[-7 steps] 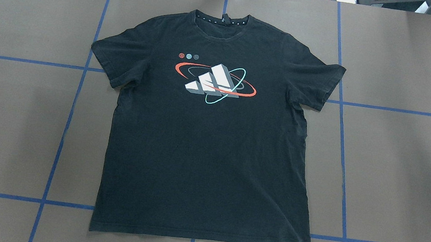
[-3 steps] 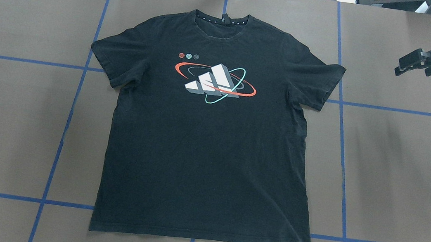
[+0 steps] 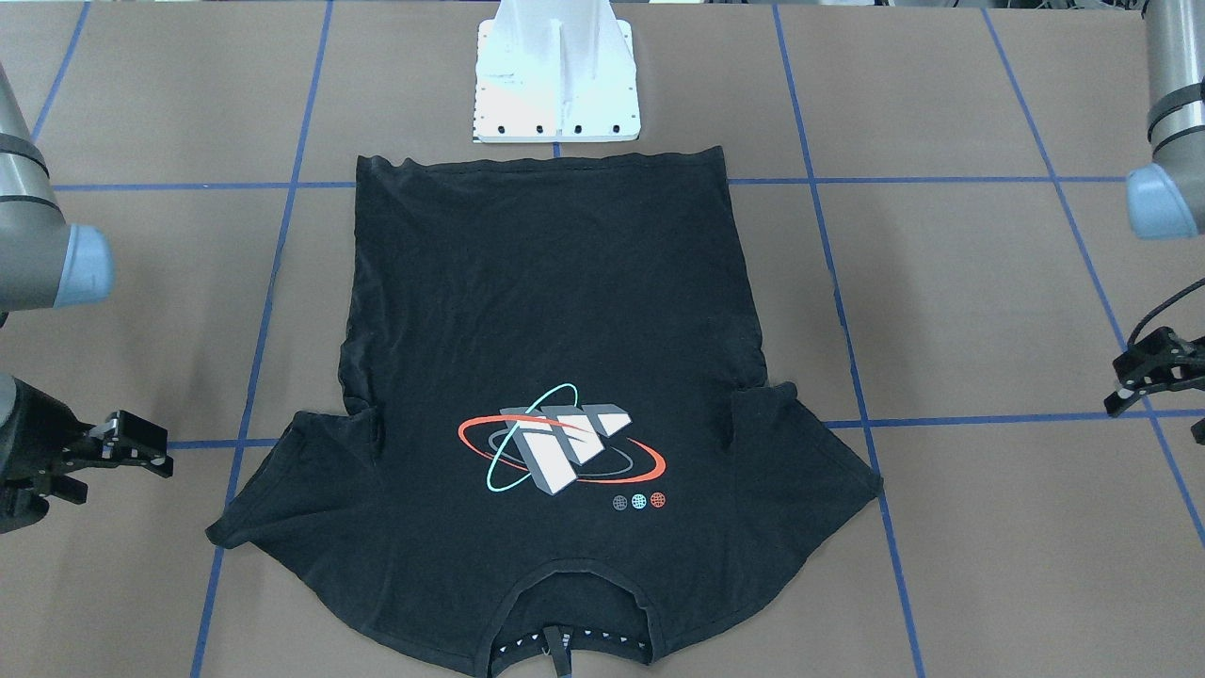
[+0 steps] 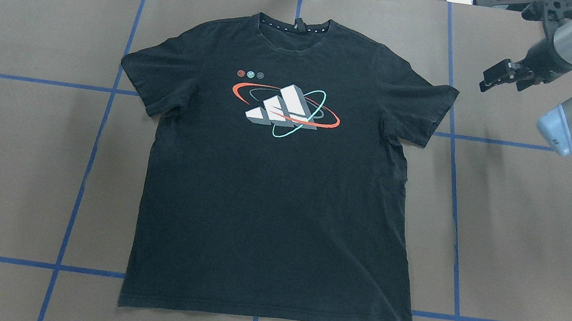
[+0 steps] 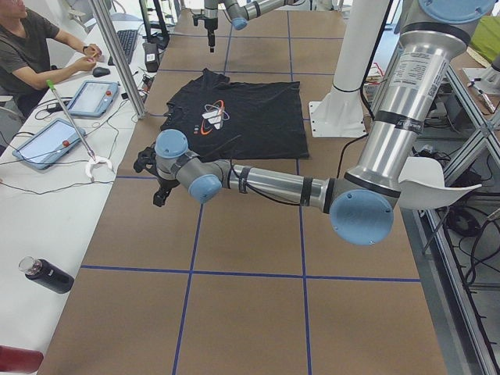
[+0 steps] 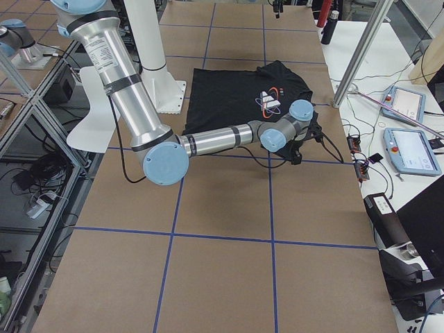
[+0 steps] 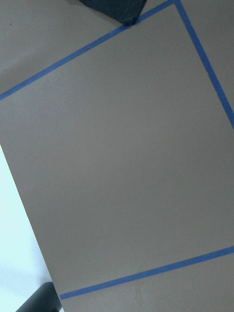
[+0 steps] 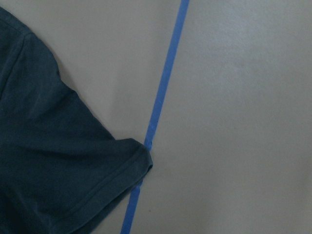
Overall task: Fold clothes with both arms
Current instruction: 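Move the right gripper toward the shirt's shoulder farthest from the robot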
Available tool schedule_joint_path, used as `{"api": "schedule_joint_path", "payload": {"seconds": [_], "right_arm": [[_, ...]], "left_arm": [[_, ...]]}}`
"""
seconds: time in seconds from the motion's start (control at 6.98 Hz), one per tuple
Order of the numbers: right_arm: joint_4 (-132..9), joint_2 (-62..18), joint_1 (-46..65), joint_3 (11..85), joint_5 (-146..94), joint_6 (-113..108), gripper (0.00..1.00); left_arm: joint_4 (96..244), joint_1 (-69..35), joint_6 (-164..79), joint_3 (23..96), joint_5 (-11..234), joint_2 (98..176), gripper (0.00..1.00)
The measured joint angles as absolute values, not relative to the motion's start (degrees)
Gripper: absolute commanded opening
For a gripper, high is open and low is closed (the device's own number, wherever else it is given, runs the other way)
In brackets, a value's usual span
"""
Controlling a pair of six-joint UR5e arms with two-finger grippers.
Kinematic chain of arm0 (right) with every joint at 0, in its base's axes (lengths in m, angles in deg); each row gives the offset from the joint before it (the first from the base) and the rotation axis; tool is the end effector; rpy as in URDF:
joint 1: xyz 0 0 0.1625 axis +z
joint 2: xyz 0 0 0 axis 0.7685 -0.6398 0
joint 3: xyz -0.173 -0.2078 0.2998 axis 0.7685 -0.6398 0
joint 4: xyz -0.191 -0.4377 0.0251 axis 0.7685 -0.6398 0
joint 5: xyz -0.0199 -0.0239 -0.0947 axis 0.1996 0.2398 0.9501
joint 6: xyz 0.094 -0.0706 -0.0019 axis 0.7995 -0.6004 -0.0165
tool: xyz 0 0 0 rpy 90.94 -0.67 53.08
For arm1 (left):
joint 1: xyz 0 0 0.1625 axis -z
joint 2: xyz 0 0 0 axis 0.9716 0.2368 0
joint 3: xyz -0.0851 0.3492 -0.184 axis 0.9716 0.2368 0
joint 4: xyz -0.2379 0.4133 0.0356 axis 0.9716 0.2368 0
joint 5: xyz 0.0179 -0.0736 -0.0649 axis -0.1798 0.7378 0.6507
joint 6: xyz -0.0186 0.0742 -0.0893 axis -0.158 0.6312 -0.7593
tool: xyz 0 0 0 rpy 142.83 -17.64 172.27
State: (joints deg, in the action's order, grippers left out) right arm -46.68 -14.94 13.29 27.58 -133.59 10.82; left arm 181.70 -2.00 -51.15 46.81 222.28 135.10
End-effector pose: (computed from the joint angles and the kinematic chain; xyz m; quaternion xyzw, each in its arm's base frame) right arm -0.2928 -0.7149 0.4555 0.1136 -0.4323 -0.0877 0.8902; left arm 0.1411 -0.7011 0.4883 0.2171 0.4344 0.0761 0.8709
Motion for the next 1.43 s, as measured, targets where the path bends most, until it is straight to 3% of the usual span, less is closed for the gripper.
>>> {"api": "schedule_joint_path", "payload": {"seconds": [0.29, 1.0, 1.15, 1.29, 1.43], "right_arm": [[-41.6, -11.7, 10.6, 22.0, -128.6, 11.0, 0.95], [-35.9, -8.0, 6.7, 15.4, -124.1, 10.9, 0.88], [-34.0, -8.0, 6.6, 13.9, -124.3, 10.9, 0.7], [-33.2, -8.0, 6.6, 13.2, -124.4, 10.9, 0.45], [-33.0, -7.9, 6.6, 13.0, -124.6, 11.0, 0.31]], "left_arm": [[189.9, -3.7, -60.5, 43.5, 222.2, 136.7, 1.0], [192.2, -4.0, -63.3, 42.9, 222.2, 137.4, 1.0], [192.2, -4.1, -63.3, 42.9, 222.2, 137.4, 1.0], [192.2, -4.1, -63.3, 43.0, 222.2, 137.4, 1.0], [192.2, -4.1, -63.3, 43.0, 222.2, 137.4, 1.0]]}}
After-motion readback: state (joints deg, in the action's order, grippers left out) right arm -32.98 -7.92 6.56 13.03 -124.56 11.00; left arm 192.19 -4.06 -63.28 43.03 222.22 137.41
